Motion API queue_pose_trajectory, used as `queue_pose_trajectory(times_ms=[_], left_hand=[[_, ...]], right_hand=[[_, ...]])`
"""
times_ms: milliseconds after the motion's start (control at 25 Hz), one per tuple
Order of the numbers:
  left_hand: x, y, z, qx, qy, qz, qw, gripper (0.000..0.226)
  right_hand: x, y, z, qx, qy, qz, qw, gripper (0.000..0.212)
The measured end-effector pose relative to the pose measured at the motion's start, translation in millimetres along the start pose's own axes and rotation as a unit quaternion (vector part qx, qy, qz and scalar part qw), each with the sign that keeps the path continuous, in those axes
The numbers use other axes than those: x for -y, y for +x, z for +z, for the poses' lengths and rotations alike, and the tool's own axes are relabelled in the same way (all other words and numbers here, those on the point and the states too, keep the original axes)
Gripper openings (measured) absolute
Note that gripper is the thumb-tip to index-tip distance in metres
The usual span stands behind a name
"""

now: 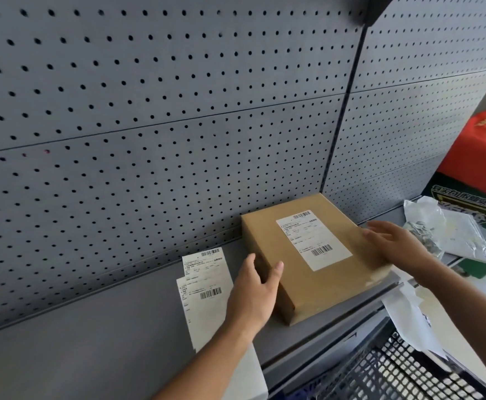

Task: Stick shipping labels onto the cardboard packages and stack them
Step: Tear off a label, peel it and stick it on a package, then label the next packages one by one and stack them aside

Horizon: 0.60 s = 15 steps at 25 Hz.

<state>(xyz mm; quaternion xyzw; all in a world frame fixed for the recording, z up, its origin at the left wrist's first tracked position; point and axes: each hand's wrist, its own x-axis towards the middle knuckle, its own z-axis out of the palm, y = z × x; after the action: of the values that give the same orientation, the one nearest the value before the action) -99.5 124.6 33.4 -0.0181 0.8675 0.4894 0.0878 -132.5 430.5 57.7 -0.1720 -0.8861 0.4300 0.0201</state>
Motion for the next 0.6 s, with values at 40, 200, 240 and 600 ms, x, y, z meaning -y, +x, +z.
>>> queue_pose_trajectory(times_ms=[40, 200, 240, 600], left_hand=[[0, 2, -10, -0.023, 0.026, 0.011, 0.999, 0.072], [3, 5, -60, -0.108, 0.094, 0.04, 0.989, 0.053], [3, 4, -73, -0.123, 0.1, 0.043, 0.986, 0.05], [12, -57, -207, -0.255, 0.136, 0.042, 0.957, 0.049]], right_hand=[[6, 0, 1, -0.017, -0.018, -0.019, 1.0, 0.042], [44, -5, 20, -0.035, -0.071, -0.096, 0.992, 0.04], [56, -8, 27, -0.027, -0.074, -0.111, 0.991, 0.039], [178, -46, 123, 0.041, -0.059, -0.252, 0.965, 0.037]])
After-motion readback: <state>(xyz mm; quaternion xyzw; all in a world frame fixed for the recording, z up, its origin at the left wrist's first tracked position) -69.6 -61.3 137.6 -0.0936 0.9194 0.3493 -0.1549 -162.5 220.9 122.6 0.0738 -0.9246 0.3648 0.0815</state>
